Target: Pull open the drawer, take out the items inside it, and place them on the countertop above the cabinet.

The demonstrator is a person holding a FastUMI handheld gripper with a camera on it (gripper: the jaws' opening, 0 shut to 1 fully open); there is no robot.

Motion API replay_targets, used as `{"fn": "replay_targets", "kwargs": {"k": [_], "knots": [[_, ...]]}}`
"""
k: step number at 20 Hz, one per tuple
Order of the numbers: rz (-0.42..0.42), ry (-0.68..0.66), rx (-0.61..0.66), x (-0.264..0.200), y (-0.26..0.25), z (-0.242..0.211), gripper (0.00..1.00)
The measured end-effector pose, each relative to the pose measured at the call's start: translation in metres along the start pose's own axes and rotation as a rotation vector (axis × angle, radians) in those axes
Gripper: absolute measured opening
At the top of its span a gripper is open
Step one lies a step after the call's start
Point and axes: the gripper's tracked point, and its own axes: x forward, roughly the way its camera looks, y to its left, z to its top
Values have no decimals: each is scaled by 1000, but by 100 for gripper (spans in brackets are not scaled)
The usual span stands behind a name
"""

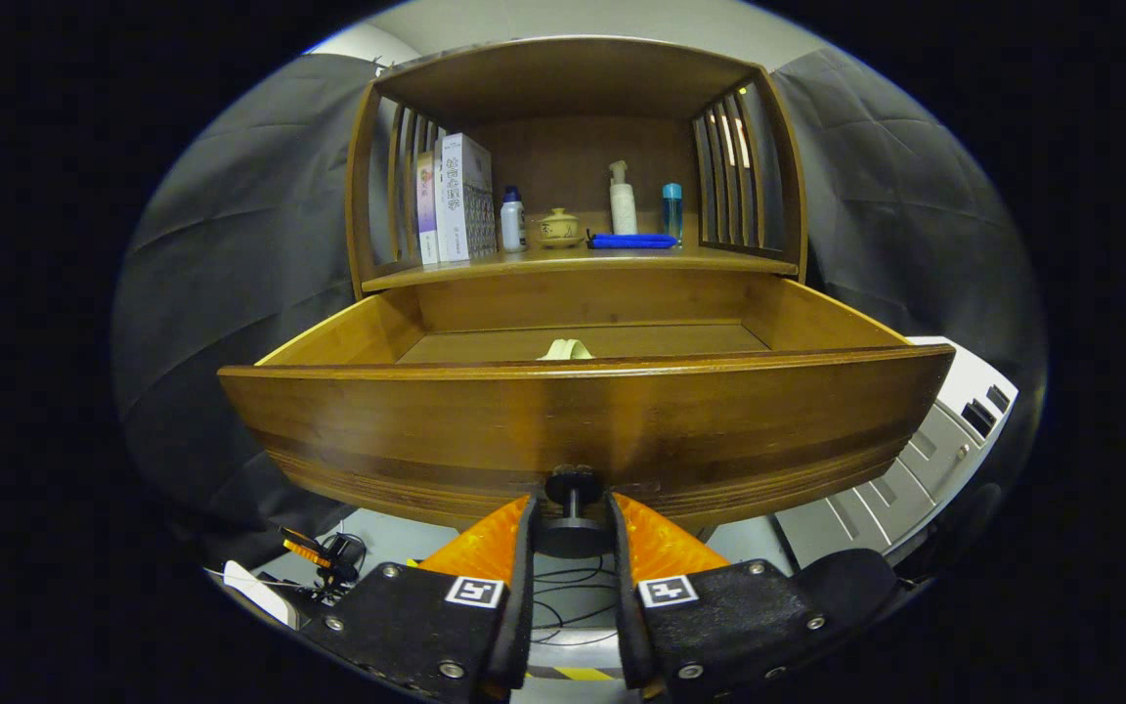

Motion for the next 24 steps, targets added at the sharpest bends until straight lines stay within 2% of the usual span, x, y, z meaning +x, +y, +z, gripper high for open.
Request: {"fn": "replay_targets", "kwargs": {"k": [2,3,5,7,12,16,20,24], "knots": [[43,-35,39,-12,9,10,55],[102,-77,54,-21,22,19,63],[146,-131,19,-39,33,34,80],[148,-163,-45,-56,39,43,97],[128,-225,-148,-72,61,96,96],[62,-168,-181,-51,64,134,97],[-21,-30,-138,-3,51,153,97],[-108,135,-38,44,28,154,96]]}}
